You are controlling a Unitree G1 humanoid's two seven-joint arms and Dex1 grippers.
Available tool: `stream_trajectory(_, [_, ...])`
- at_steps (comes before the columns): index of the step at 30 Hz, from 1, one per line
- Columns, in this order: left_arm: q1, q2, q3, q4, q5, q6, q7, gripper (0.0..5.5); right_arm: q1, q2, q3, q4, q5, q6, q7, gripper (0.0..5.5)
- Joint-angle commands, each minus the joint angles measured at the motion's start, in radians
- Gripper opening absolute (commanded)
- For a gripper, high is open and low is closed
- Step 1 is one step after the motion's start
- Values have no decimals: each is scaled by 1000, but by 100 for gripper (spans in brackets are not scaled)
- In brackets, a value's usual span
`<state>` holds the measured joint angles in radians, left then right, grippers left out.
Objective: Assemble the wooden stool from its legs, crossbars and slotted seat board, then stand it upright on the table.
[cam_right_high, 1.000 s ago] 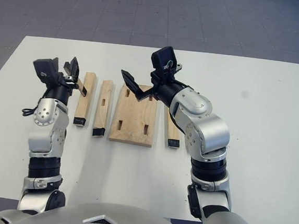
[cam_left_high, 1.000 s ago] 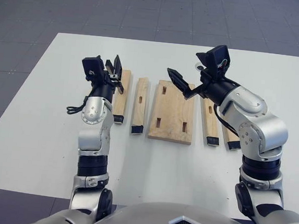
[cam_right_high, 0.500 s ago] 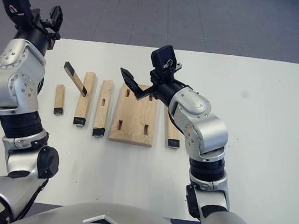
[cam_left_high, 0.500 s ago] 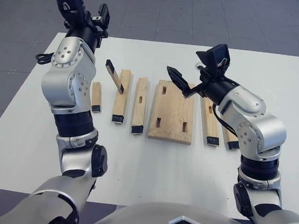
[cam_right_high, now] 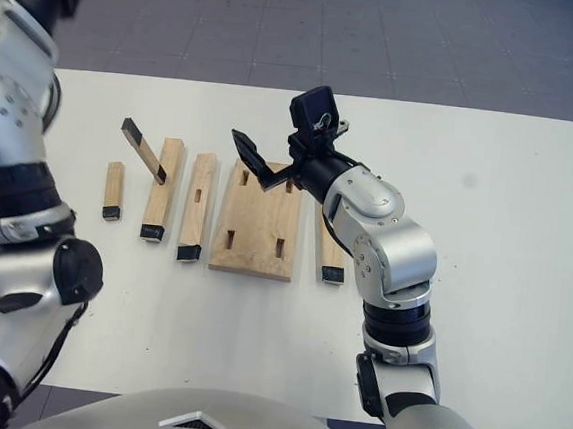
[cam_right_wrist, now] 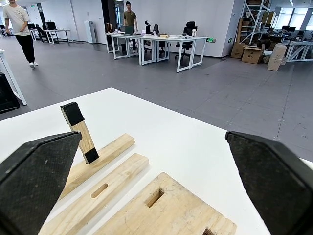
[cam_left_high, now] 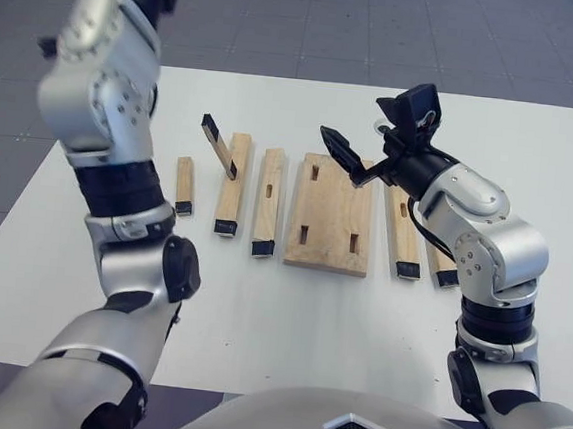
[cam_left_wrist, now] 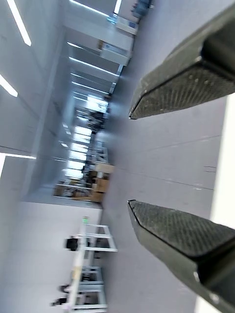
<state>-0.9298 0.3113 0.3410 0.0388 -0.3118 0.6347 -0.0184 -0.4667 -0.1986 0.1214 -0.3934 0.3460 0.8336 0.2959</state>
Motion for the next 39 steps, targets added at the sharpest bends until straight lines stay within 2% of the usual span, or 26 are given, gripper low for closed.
stream_trajectory(1, [74,-37,-23,152,1,-27,-32,307,-19,3,-2,-3,-2,0,-1,550])
stream_trajectory(6, [305,-103,-19,423,5,-127,-95,307,-24,7,-5,0,0,0,-3,550])
stream_trajectory(11, [424,-144,21,331,-49,-182,-81,307,-18,7,-19,-12,8,14,-9,550])
stream_trajectory(14, [384,-151,31,174,-75,-196,-41,307,-3,13,-19,-26,11,23,-16,550])
stream_trajectory(19, [112,-68,71,-72,-162,-107,47,307,12,22,-14,-40,11,33,-24,550])
stream_trajectory(22, [69,-44,79,-169,-251,75,93,307,9,19,-15,-38,10,31,-22,550])
stream_trajectory(26, [333,-64,66,-408,-347,378,147,307,2,9,-22,-35,7,28,-22,550])
stream_trajectory(31, [598,-185,90,-742,-493,676,248,307,14,-5,-40,-48,9,36,-29,550])
stream_trajectory(35, [696,-259,85,-852,-539,813,271,307,19,-10,-45,-51,10,40,-35,550])
stream_trajectory(39, [787,-221,12,-873,-463,859,273,307,15,-13,-49,-50,12,46,-37,550])
